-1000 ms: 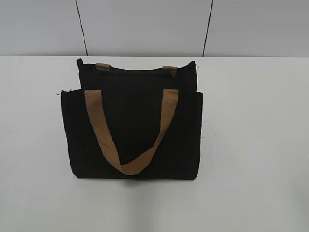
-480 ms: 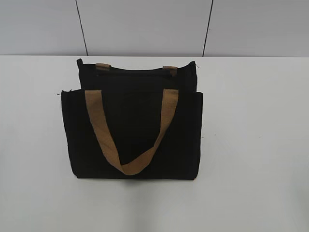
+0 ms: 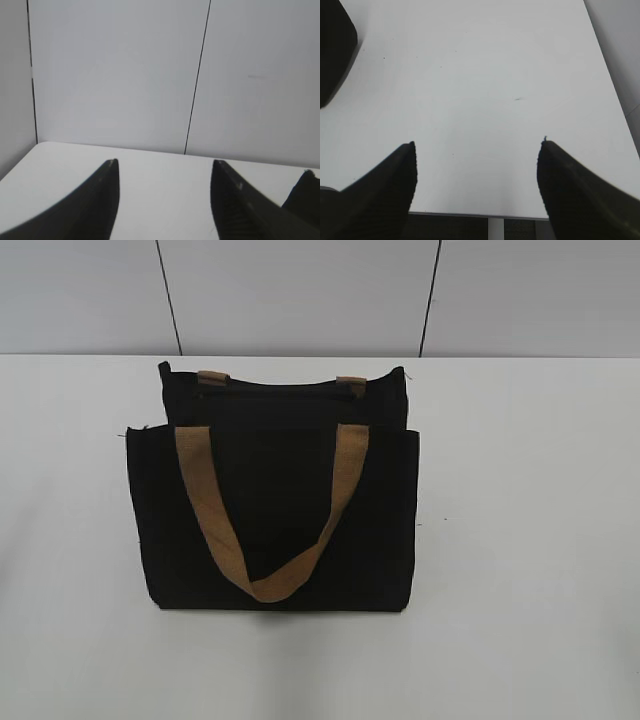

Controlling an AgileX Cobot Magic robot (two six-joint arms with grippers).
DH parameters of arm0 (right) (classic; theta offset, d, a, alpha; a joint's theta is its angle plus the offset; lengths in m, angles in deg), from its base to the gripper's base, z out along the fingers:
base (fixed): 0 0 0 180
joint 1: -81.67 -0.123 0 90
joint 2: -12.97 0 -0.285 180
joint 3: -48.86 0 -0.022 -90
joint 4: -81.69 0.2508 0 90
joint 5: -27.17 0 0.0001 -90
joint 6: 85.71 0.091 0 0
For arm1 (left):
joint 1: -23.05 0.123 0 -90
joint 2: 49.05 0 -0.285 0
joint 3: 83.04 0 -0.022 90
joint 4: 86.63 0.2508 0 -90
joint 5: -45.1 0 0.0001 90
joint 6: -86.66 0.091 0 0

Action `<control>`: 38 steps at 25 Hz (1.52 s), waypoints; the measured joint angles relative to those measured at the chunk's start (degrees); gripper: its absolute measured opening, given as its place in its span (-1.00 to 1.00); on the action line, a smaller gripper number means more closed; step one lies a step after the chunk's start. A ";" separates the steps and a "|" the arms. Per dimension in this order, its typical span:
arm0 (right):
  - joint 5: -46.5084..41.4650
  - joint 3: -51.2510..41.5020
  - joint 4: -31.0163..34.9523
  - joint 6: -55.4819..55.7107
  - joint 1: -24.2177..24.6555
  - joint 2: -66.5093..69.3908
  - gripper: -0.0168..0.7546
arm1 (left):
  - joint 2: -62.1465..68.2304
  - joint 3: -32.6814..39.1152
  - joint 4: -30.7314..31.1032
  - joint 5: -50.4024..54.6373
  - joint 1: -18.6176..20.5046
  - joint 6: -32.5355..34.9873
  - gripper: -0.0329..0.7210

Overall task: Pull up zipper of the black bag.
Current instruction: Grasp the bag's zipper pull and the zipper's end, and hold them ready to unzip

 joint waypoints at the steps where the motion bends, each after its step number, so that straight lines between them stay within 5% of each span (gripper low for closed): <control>1: 0.00 0.00 0.00 0.00 0.00 0.00 0.52 | 2.95 0.15 0.21 -1.53 0.00 0.00 0.23; 6: 0.00 0.00 0.00 0.00 0.00 0.00 0.52 | 19.72 0.29 10.07 -10.92 -0.42 -2.30 0.20; 14: 0.00 0.00 0.06 0.00 0.00 0.00 0.52 | 52.22 -3.62 41.22 -26.81 -0.83 -18.94 0.07; 18: 0.00 -0.06 0.06 0.00 0.00 0.00 0.52 | 65.24 -10.36 57.84 -29.14 -0.83 -22.20 0.05; 22: 0.00 -0.07 0.06 0.00 0.00 0.00 0.52 | 75.44 -15.93 68.13 -31.98 -0.83 -22.53 0.05; 32: 0.00 -0.07 0.06 0.00 0.00 0.00 0.52 | 90.57 -31.18 80.80 -46.31 -0.85 -22.49 -0.08; 38: 0.00 -0.07 0.06 0.00 0.00 0.00 0.52 | 93.14 -33.46 82.76 -47.30 -0.80 -22.74 -0.83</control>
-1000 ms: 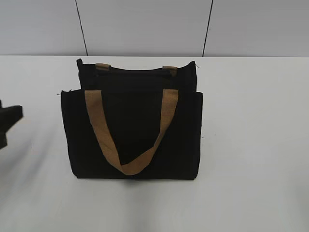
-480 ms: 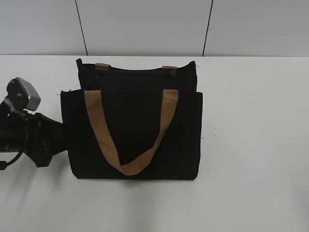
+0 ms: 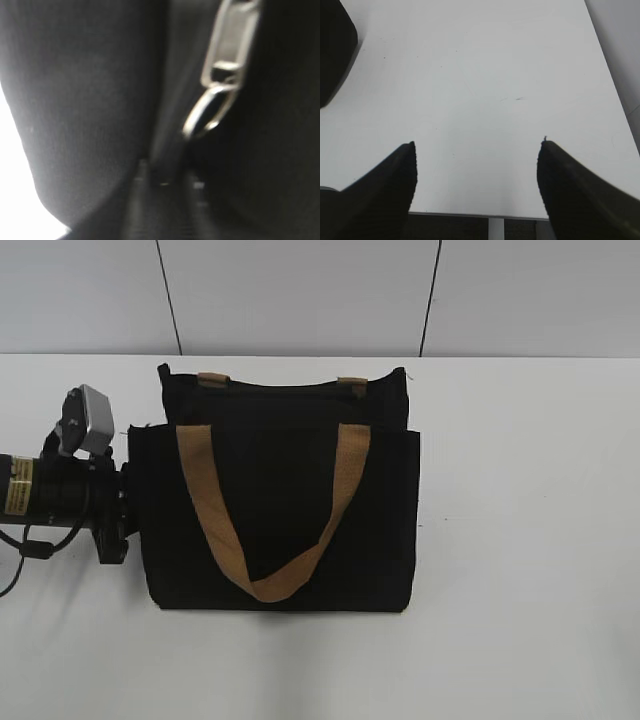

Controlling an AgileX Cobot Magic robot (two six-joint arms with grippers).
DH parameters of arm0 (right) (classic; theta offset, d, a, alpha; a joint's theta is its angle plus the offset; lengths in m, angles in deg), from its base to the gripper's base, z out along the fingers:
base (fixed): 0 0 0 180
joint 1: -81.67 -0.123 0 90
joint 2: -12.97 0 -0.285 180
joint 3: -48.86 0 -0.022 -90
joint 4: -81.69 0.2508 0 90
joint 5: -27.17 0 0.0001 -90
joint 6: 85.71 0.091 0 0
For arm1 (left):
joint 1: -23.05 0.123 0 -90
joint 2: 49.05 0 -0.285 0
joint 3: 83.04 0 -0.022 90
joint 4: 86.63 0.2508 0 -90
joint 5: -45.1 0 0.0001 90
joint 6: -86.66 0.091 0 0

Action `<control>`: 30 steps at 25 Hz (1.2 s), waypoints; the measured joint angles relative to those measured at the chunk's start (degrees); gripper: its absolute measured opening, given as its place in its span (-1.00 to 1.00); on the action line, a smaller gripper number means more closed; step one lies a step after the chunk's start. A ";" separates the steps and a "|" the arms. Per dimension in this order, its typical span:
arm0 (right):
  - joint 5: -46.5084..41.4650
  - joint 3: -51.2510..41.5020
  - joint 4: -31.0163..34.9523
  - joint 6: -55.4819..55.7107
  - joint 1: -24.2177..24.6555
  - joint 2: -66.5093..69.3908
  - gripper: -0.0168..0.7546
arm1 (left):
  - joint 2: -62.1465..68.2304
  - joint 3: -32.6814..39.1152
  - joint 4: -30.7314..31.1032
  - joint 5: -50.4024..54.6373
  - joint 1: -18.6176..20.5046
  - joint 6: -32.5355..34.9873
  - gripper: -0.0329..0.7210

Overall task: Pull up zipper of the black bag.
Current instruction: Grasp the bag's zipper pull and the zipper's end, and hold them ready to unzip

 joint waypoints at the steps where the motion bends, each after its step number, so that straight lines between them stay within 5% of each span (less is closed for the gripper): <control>1: 0.00 0.00 0.00 0.00 0.00 0.00 0.52 | 0.00 0.00 0.07 -0.06 0.04 0.00 -0.85; 19: 0.00 0.00 0.05 0.00 0.00 0.00 0.52 | -24.88 5.00 -4.45 19.58 0.11 -0.45 -0.86; 24: 0.00 0.00 0.15 0.00 0.00 0.00 0.52 | -32.15 5.23 -3.62 21.17 0.11 -10.17 -0.86; 30: 0.00 0.00 1.51 0.66 0.00 0.00 0.52 | -36.43 5.23 5.02 21.17 0.11 -24.19 -0.86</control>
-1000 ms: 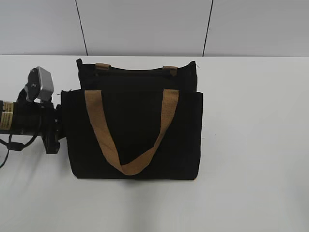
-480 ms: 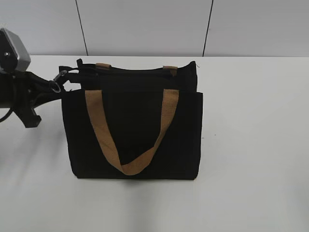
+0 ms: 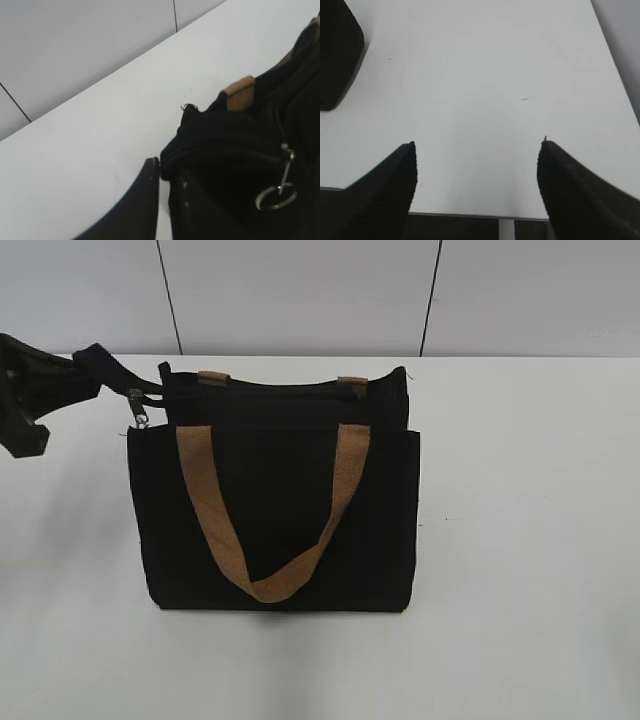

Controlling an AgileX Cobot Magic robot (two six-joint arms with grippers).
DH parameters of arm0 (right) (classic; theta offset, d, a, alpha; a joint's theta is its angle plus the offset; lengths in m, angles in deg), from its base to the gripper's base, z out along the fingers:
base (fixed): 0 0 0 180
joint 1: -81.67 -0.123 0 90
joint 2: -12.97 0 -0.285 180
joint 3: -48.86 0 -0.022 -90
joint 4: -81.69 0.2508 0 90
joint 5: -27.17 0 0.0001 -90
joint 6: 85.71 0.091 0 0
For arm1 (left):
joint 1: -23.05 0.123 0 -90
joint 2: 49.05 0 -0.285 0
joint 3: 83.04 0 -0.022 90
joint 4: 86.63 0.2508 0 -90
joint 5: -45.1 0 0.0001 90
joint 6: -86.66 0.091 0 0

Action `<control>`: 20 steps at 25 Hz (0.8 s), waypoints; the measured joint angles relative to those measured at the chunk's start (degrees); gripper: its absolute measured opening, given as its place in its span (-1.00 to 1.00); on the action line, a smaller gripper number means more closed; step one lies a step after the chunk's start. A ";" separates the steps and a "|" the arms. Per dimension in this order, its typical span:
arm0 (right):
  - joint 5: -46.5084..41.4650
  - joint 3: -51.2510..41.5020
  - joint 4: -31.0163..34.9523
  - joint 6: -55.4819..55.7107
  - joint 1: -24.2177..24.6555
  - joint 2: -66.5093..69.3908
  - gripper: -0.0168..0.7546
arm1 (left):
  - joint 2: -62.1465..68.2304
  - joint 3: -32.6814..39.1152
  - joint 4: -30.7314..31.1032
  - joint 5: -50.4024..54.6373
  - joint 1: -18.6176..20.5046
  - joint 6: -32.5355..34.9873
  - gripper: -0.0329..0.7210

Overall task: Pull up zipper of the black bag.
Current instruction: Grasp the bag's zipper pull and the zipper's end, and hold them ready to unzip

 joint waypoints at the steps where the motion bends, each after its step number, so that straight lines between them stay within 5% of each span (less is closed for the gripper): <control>1: 0.00 0.15 1.17 0.27 0.00 0.00 0.51 | -0.77 0.00 0.42 0.00 0.00 -2.03 -0.86; 13: 11.84 3.33 16.00 -6.03 0.00 19.92 0.30 | -2.10 -5.19 2.55 -0.41 -0.62 -15.44 -0.86; 20: 13.13 13.47 16.65 -15.21 -2.60 37.69 0.30 | -2.03 -5.68 6.17 -3.44 -0.62 -19.83 -0.86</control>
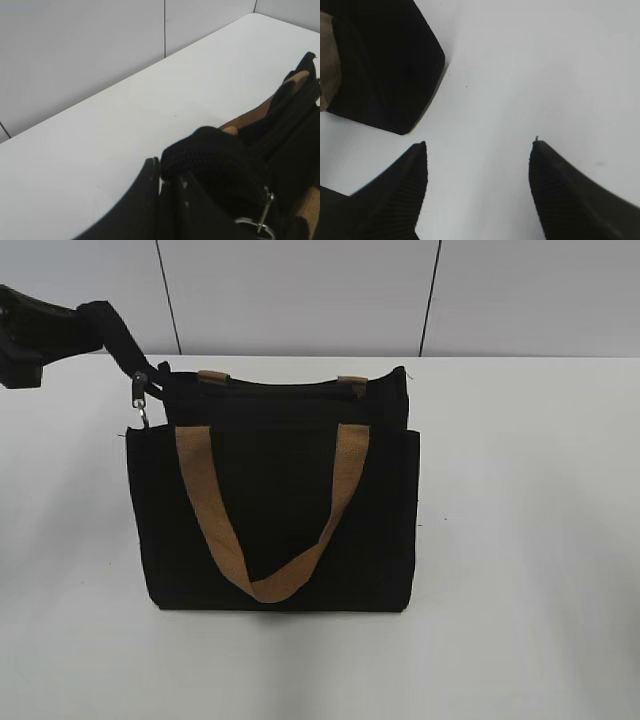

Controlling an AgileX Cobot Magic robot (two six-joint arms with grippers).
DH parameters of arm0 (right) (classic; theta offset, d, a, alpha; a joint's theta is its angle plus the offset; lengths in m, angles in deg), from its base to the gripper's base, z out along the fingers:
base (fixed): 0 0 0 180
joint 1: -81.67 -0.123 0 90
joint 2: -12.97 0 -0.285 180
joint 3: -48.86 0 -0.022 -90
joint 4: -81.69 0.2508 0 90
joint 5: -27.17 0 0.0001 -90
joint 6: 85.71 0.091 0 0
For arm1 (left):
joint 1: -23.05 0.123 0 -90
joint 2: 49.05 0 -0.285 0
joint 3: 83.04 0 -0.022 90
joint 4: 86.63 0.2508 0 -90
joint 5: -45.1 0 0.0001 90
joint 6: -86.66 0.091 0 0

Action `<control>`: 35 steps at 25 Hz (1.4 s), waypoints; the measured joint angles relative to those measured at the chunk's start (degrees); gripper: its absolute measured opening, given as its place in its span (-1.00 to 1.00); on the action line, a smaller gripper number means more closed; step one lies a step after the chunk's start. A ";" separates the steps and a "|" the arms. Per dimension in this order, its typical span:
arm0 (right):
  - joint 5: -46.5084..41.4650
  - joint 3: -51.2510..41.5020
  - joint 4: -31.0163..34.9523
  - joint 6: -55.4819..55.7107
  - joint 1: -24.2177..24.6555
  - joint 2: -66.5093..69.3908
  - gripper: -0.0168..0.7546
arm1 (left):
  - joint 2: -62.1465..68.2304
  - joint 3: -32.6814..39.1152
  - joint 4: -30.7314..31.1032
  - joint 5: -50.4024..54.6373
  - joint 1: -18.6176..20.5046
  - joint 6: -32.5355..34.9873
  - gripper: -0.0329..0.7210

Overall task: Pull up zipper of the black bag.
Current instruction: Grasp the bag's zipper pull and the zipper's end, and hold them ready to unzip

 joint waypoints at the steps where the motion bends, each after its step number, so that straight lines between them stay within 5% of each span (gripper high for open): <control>1: 0.00 1.85 -0.66 -0.03 -1.59 2.62 0.29 | 0.00 0.00 0.07 -0.15 0.00 -0.35 -0.86; 6: 0.52 9.94 -4.59 5.06 -12.54 17.35 0.23 | 0.00 -0.05 0.34 -0.78 0.00 -0.62 -0.86; 12: 1.85 21.85 -14.54 20.29 -32.65 34.10 0.22 | 0.00 -0.05 -1.49 0.56 -0.02 -0.74 -0.86; 17: 11.54 30.28 -12.57 24.36 -42.57 46.60 0.19 | 0.00 -0.05 -4.94 0.92 -0.02 -0.74 -0.86; 23: 21.76 35.52 -9.41 24.36 -46.21 56.38 -0.03 | 0.00 -0.05 -7.51 -0.79 -0.02 -0.74 -0.86; 35: 26.26 40.20 -3.93 21.19 -47.03 65.18 -0.07 | 1.42 -0.05 -11.67 -3.39 -0.02 -0.74 -0.86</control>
